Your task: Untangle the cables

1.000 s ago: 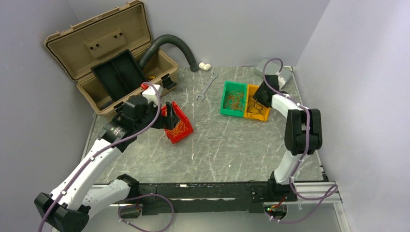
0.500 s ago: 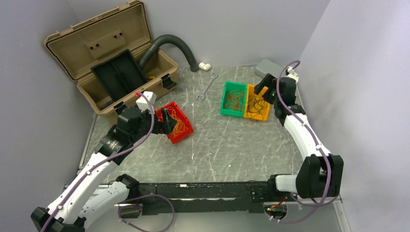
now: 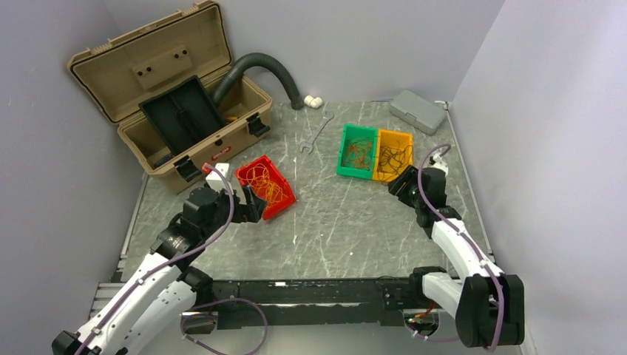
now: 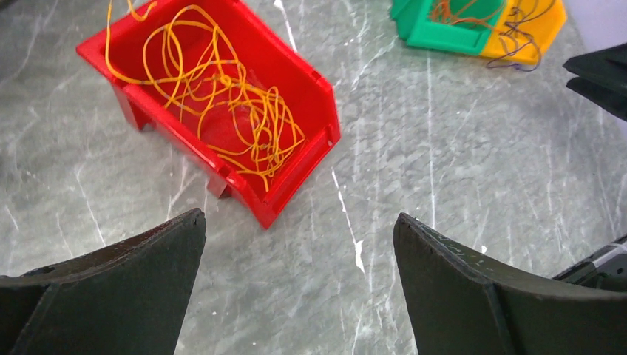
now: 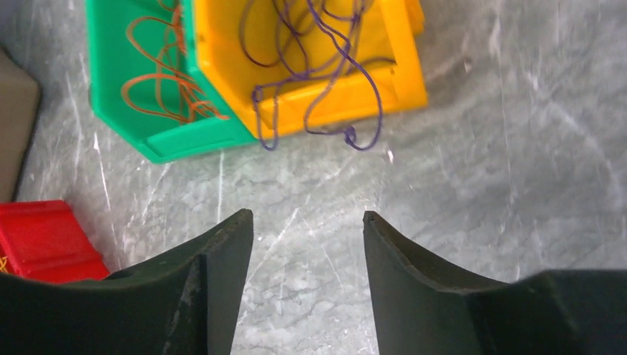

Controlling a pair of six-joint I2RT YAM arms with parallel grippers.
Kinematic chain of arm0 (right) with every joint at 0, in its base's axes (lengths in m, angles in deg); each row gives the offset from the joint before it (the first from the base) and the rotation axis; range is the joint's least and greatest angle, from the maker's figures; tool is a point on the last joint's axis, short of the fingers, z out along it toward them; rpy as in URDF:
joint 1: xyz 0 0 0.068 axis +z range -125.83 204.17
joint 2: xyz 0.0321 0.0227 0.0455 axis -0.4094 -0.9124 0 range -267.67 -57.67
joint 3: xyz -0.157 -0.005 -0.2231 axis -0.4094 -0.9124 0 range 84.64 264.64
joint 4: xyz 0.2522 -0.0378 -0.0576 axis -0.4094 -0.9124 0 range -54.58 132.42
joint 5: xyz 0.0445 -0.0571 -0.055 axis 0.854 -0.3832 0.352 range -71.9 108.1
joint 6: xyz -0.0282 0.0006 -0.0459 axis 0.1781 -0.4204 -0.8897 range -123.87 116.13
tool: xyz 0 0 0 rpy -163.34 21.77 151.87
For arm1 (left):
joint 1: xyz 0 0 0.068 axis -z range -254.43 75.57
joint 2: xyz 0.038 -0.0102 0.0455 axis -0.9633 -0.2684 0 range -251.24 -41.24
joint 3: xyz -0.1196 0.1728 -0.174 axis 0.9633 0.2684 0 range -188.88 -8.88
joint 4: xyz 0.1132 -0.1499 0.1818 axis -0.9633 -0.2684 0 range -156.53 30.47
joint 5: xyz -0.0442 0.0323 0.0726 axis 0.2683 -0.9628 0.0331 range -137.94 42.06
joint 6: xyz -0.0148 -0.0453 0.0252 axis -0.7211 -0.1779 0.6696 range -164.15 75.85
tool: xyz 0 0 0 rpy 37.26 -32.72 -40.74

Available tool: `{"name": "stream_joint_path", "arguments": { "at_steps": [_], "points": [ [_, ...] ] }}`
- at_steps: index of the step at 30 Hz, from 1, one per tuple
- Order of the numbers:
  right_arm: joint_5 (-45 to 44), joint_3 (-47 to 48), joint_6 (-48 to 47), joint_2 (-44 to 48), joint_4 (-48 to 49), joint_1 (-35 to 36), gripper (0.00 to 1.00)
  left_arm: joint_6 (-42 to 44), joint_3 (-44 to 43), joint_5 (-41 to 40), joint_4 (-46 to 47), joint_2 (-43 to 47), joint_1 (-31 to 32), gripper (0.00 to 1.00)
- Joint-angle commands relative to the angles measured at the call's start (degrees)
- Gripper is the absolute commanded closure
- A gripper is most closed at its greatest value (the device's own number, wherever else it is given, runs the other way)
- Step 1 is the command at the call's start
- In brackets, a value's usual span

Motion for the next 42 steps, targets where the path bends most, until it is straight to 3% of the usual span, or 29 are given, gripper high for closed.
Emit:
{"name": "stream_joint_path", "arguments": {
  "at_steps": [1, 9, 13, 21, 24, 26, 33, 42],
  "points": [
    [-1.48, -3.32, 5.31, -2.47, 10.95, -0.94, 0.43, -2.62, 1.46, -2.50, 3.71, 0.64, 0.21, 0.01],
    [-1.55, -2.28, 9.41, -14.90, 21.48, -1.80, 0.51, -2.54, -1.43, -6.39, -0.57, -2.07, 0.08, 0.00],
    [-6.06, -0.49, 10.03, -18.61, 22.83, -1.80, 0.58, -2.81, -0.56, -5.97, 0.66, -1.30, 0.14, 0.01],
    [-8.39, 0.83, 9.35, -20.15, 23.87, -1.80, 0.84, -2.06, -1.29, -6.51, 0.23, -1.92, 0.06, 0.01],
    [-8.78, 1.37, 8.96, -20.39, 23.54, -1.80, 0.89, -1.79, -1.55, -6.41, 0.49, -2.45, 0.07, 0.01],
    [-8.93, 1.59, 8.93, -20.35, 23.53, -1.80, 0.99, -1.62, -1.83, -6.23, 0.62, -3.03, 0.10, 0.01],
    [-8.61, 4.38, 8.46, -20.54, 22.99, -1.80, 1.00, -1.26, -2.56, -5.93, 1.10, -3.96, 0.14, 0.01],
    [-10.74, 16.36, 5.82, -31.18, 20.29, -1.80, 1.00, -1.08, -2.54, -6.03, 1.54, -4.14, 0.09, 0.01]
  ]
}}
